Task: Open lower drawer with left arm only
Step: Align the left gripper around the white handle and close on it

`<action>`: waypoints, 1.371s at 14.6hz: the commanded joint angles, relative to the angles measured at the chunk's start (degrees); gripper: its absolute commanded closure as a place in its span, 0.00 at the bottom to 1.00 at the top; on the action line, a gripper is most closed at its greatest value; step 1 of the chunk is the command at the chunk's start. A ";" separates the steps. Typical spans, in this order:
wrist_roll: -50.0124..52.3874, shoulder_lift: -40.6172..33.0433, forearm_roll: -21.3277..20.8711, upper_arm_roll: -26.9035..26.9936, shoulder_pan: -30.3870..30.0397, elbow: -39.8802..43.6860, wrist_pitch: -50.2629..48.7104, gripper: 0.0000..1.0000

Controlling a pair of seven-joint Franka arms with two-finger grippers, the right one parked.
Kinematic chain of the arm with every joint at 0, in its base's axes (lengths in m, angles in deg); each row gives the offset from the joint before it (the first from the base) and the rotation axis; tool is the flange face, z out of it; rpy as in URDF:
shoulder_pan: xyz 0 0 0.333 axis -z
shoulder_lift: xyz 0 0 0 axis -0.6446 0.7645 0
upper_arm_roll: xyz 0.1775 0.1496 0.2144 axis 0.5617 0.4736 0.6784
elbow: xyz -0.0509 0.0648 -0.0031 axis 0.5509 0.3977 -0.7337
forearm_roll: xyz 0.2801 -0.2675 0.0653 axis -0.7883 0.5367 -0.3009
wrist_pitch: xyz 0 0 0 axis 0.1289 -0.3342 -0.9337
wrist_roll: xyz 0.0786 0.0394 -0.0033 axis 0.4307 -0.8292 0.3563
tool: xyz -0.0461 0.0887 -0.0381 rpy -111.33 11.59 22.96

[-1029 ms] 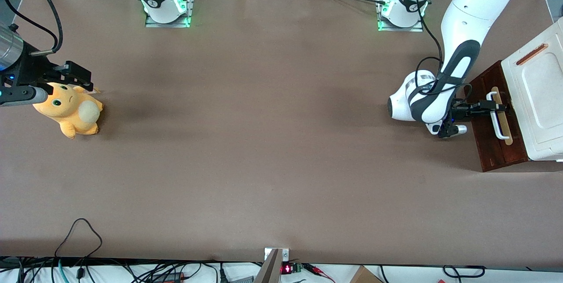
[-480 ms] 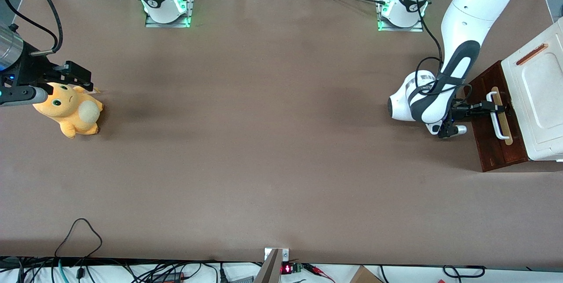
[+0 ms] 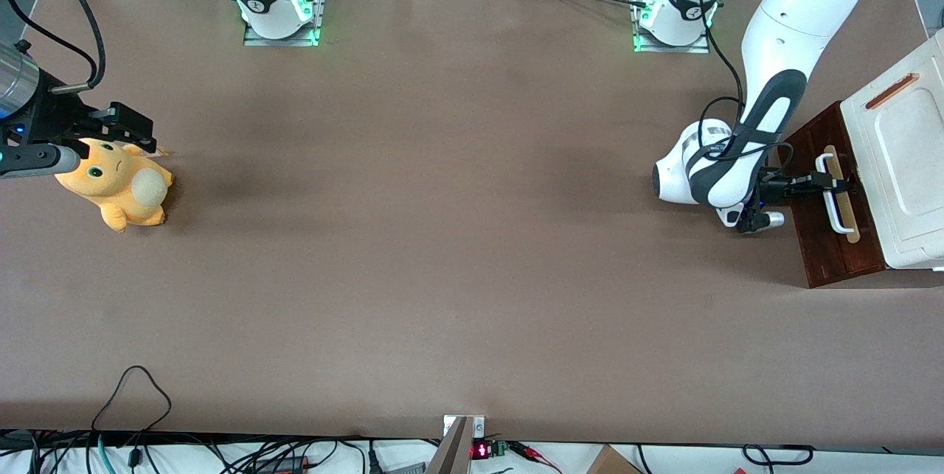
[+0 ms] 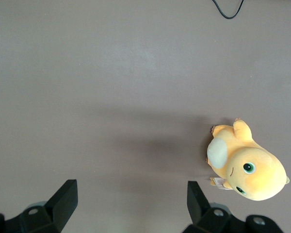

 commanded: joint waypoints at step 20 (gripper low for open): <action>-1.62 1.71 -1.48 -0.93 -0.63 2.21 0.17 1.00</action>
